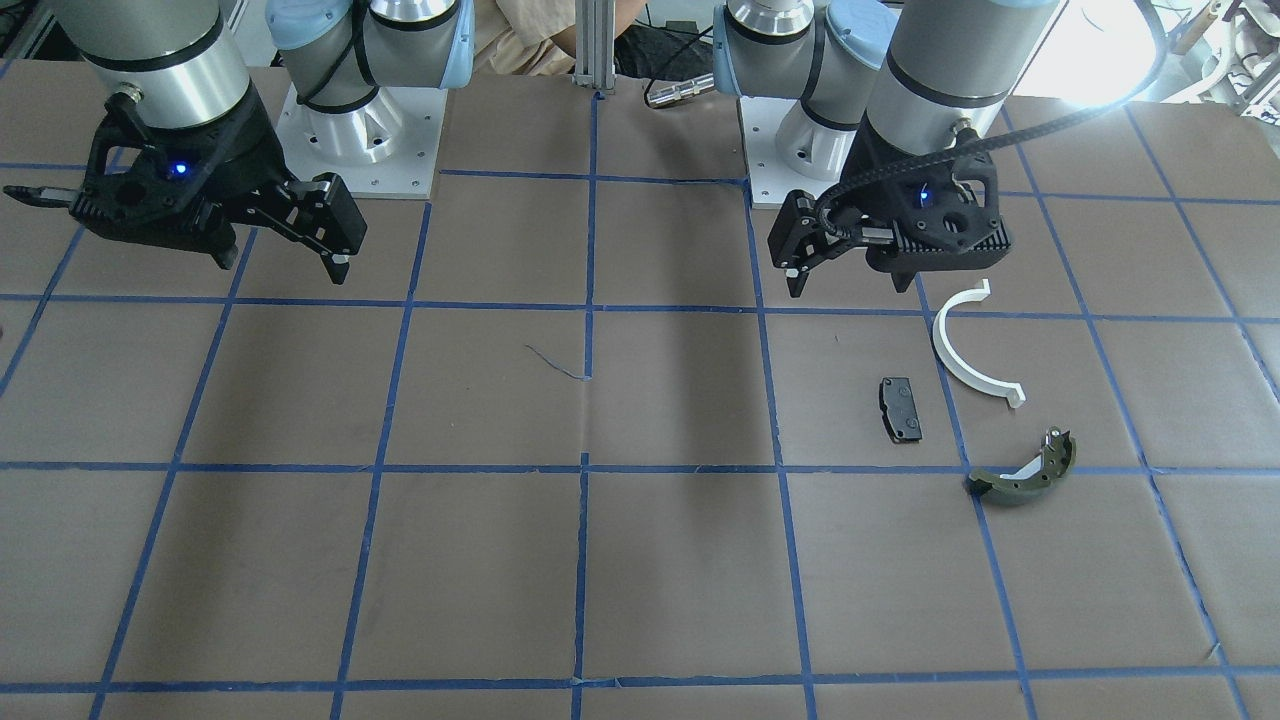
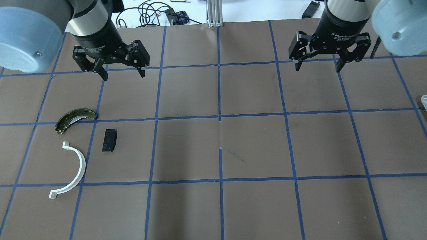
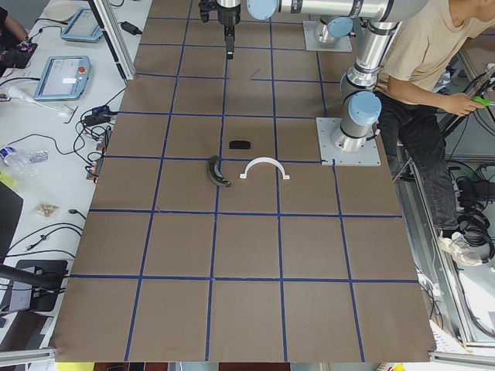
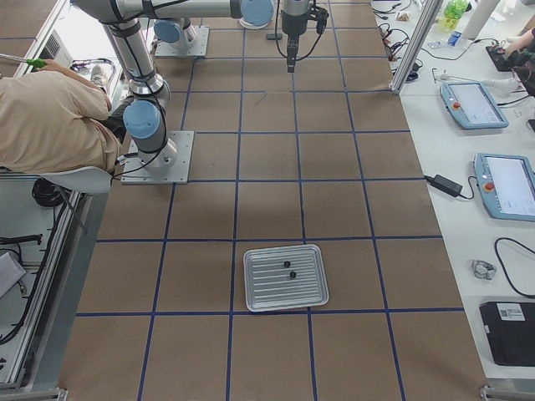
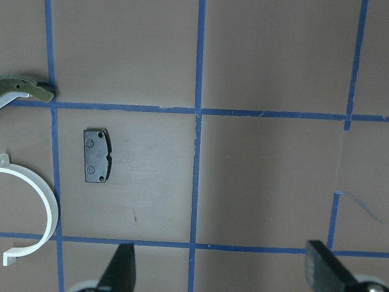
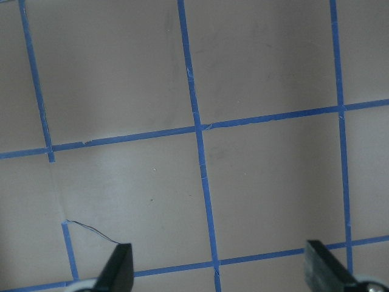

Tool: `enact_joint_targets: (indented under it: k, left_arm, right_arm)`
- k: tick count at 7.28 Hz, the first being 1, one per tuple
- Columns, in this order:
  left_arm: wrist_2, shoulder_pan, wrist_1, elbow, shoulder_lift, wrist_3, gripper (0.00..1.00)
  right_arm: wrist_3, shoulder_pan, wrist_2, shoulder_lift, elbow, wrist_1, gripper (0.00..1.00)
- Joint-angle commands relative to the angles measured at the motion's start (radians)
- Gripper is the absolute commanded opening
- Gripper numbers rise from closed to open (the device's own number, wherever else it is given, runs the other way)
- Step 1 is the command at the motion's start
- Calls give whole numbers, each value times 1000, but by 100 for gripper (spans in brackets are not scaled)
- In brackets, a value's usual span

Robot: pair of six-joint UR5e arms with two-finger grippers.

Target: Place bearing gear from tray to pile

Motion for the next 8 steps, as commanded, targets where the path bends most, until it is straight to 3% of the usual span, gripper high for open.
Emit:
enact_joint_targets:
  k: [1, 6, 8]
  left_arm:
    - [4, 2, -1, 8, 0, 59, 100]
    - [1, 4, -1, -8, 11, 59, 100]
    - [-2, 4, 0, -9, 11, 59, 100]
  right_arm:
    - [1, 1, 0, -1, 1, 1, 100]
    - [-23, -5, 2, 1, 4, -11, 100]
    - [-132, -53, 2, 1, 5, -8, 100]
